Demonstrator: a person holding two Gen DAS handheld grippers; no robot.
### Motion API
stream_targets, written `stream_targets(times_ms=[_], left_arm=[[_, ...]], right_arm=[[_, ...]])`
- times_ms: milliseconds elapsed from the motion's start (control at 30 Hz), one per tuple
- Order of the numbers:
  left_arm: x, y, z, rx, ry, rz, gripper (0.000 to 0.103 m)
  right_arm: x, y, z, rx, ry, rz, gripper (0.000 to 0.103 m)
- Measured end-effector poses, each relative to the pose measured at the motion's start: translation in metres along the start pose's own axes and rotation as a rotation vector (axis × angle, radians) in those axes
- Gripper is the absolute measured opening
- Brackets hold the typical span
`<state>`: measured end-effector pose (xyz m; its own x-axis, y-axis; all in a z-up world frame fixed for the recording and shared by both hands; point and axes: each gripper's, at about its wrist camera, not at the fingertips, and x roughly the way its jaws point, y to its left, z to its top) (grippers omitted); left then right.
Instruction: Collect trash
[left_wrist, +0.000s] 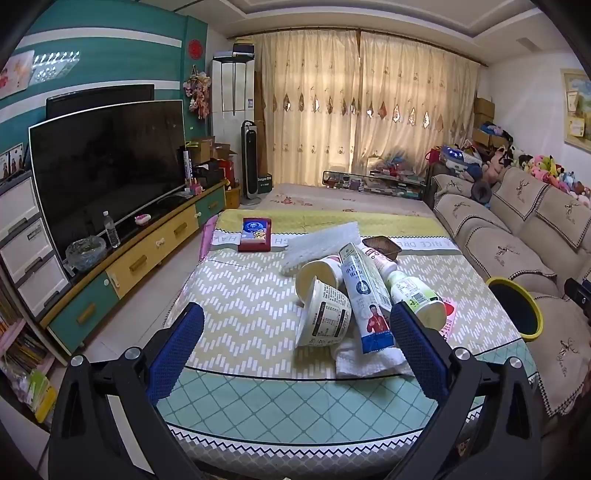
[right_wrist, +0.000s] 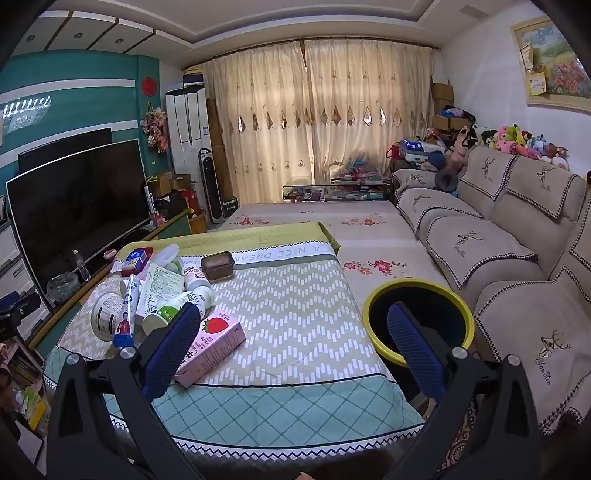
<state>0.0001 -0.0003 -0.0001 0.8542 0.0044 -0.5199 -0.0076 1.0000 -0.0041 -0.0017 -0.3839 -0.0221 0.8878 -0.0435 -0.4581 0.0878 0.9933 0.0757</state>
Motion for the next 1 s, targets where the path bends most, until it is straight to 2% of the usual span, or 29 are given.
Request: stream_targets(times_ms=[1000], left_arm=[[0.0046, -0.0052, -0.0041, -0.003, 0.003, -0.02, 0.099]], right_arm=[[0.0066, -0.0014, -0.0024, 0.002, 0.008, 0.004, 0.097]])
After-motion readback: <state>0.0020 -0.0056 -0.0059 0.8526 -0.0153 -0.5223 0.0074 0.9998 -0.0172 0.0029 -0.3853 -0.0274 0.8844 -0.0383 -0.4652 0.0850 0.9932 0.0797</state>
